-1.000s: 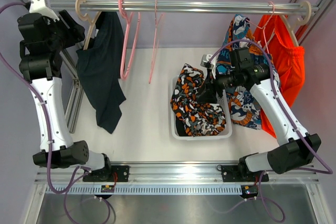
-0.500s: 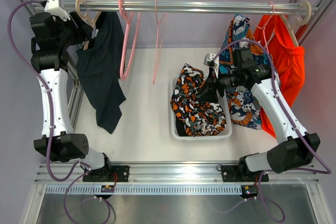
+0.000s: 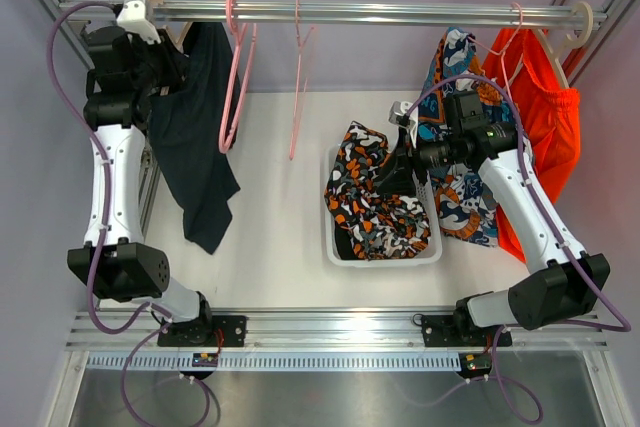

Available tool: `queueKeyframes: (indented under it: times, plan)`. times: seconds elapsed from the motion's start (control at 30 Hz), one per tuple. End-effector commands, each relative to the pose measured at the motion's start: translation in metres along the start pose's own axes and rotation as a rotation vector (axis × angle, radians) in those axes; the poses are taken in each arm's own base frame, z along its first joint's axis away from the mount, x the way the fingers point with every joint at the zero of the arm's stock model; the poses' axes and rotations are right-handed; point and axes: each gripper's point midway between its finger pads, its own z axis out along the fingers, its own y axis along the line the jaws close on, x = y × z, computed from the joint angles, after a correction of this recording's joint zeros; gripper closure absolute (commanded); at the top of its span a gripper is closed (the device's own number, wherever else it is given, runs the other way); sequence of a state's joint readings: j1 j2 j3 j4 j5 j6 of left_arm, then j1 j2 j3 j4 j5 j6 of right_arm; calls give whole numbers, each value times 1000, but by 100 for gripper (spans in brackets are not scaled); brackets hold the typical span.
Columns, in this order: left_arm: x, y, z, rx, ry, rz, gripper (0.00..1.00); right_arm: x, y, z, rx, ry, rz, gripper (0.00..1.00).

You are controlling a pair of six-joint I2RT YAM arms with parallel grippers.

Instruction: Remove the shorts from the hanger

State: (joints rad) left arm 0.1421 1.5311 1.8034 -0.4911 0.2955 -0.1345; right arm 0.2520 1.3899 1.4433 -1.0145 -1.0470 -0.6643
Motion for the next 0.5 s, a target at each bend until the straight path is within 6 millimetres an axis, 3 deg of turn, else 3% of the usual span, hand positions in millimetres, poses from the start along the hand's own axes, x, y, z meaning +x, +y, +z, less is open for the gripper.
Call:
queueKeyframes:
  times: [0.0, 0.17, 0.23, 0.47]
  plan:
    - [-18, -4, 2, -24, -76, 99, 71, -19, 5, -4, -24, -53, -34, 37]
    - [-24, 4, -7, -104, -111, 138, 92, -21, 9, -6, -33, -61, -36, 37]
    - [-37, 0, -17, -107, -161, 146, 98, -24, 11, -7, -40, -68, -41, 37]
    - [-73, -27, -53, -28, -281, 159, 100, -34, 18, -12, -47, -84, -73, 38]
